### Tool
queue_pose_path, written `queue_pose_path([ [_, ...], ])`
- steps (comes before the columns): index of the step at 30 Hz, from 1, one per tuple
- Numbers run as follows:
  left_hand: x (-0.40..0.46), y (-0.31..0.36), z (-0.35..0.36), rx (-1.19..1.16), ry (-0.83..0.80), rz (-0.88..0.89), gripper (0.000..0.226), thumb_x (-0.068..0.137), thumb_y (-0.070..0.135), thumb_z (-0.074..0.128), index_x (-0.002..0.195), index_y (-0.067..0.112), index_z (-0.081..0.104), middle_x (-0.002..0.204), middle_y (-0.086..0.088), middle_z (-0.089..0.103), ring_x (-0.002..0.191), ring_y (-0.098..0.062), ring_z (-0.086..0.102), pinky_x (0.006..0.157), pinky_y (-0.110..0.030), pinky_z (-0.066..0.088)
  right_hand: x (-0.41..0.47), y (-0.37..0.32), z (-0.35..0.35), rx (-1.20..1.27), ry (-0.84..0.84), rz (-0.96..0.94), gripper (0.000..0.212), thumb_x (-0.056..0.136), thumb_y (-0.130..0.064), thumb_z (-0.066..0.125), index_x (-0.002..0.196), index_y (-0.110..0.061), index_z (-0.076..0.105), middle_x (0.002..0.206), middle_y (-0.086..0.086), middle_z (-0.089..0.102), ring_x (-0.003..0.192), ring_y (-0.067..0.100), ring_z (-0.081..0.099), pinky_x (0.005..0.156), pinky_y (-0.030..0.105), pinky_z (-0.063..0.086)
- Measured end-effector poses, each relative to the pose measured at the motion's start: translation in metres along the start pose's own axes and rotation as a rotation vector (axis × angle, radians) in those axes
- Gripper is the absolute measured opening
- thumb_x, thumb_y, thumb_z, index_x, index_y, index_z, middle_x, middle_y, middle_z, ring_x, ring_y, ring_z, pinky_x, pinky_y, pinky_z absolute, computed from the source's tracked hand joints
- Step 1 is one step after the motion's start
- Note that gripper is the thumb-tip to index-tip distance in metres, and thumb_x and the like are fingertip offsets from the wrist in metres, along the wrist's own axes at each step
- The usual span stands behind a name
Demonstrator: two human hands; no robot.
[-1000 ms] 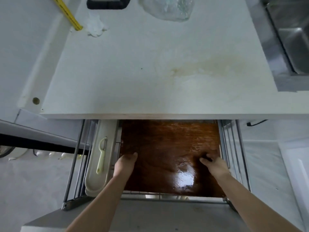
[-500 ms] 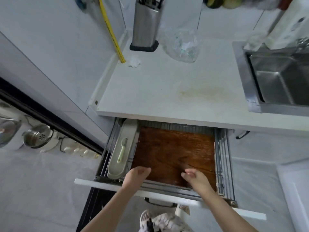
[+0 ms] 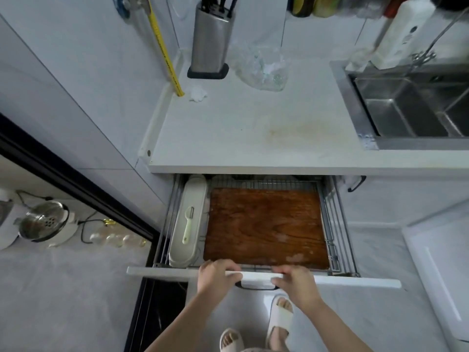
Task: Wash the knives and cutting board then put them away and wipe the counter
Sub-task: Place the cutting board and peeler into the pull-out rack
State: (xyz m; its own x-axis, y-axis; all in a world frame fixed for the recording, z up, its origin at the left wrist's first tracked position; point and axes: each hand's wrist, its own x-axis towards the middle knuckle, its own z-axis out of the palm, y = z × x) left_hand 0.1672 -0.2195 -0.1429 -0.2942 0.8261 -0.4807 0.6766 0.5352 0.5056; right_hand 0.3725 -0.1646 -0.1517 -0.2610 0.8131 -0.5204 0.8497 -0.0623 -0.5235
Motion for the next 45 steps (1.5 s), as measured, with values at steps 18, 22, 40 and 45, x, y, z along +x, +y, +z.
queue_pose_path([
  [18,0.035,0.015,-0.003,0.224,0.095,0.095,0.022,0.092,0.046,0.048,0.108,0.039,0.062,0.109,0.018,0.063,0.110,-0.008,0.050,0.103,-0.025,0.020,0.045,-0.001,-0.011,0.137,0.110,-0.086,0.023,0.075,-0.035,0.075,0.095,-0.023,0.074,0.068,-0.016,0.053,0.094,0.014,0.051,0.091,0.024,0.036],
  [22,0.057,0.032,-0.008,0.338,0.181,-0.071,0.040,0.089,0.059,0.043,0.124,0.041,0.053,0.131,0.015,0.050,0.134,-0.015,0.029,0.116,-0.040,0.012,0.077,-0.013,-0.026,-0.002,0.129,-0.164,0.031,0.081,-0.043,0.067,0.106,-0.025,0.068,0.082,-0.013,0.056,0.094,0.013,0.052,0.093,0.028,0.039],
  [40,0.144,0.149,-0.080,0.044,0.295,-0.077,0.067,0.090,0.040,0.058,0.146,0.023,0.028,0.145,-0.002,0.040,0.135,-0.021,0.033,0.112,-0.036,0.029,0.173,-0.062,-0.134,-0.302,0.399,-0.538,0.048,0.070,-0.028,0.080,0.112,-0.014,0.063,0.112,0.004,0.062,0.103,0.028,0.060,0.086,0.040,0.049],
  [45,0.137,0.164,-0.103,-0.007,0.290,-0.048,0.061,0.091,0.035,0.057,0.145,0.022,0.032,0.144,-0.002,0.040,0.133,-0.021,0.037,0.107,-0.034,0.033,0.170,-0.072,-0.160,-0.275,0.390,-0.544,0.049,0.061,-0.026,0.085,0.105,-0.016,0.065,0.105,0.003,0.065,0.096,0.029,0.064,0.081,0.039,0.051],
])
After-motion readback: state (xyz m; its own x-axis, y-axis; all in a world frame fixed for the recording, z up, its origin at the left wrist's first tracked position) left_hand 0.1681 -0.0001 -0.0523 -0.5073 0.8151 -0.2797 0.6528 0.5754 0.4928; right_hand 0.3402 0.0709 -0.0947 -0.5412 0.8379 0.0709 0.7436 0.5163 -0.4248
